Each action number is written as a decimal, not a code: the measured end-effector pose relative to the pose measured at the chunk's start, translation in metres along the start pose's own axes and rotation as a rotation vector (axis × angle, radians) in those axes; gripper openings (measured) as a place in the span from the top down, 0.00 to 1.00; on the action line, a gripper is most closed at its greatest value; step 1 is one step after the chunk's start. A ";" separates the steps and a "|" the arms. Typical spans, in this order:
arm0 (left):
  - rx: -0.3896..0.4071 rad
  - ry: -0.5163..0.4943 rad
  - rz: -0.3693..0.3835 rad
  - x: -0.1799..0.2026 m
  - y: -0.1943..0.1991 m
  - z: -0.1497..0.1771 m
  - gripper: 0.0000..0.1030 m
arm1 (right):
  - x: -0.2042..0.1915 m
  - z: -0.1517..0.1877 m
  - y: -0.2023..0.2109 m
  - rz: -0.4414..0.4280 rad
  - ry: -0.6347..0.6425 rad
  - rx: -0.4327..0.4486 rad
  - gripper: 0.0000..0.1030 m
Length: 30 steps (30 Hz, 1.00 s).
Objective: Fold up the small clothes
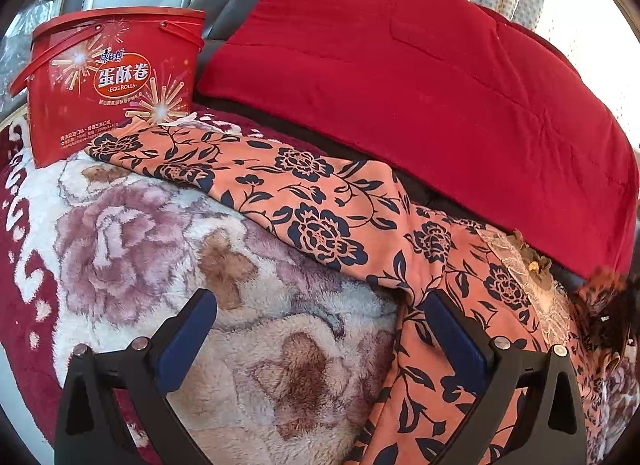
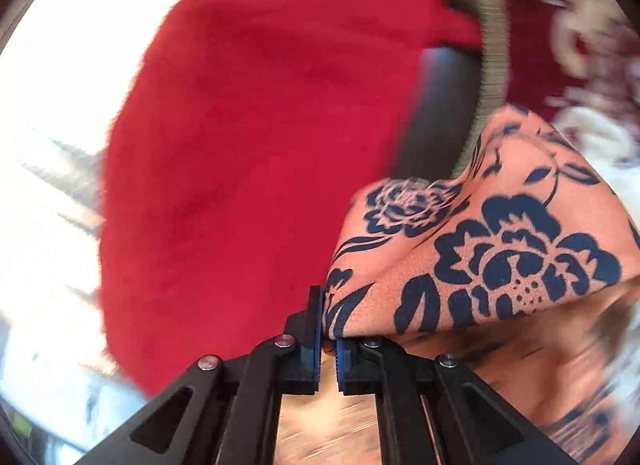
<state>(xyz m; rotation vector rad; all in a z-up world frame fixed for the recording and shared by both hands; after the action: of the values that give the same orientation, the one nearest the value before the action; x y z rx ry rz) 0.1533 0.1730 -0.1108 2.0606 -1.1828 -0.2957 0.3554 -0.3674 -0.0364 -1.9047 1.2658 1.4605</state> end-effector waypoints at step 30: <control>0.043 -0.166 0.066 0.036 0.017 0.017 0.00 | 0.061 0.080 0.055 -0.072 -0.014 -0.183 0.19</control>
<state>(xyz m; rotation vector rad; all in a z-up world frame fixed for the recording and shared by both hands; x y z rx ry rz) 0.1526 0.1299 -0.1057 2.0611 -1.3652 -0.4195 0.2678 -0.3573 -0.1102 -2.0299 1.0784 1.5963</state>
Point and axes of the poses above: each gripper's, at about its wrist camera, not at the fingertips, and y roughly against the way its jaws point, x to its right, z to its underside, the point moved 2 cm from there along -y, roughly the way its jaws point, and after that the axes turned 12 degrees about -z, right-handed, at the moved point
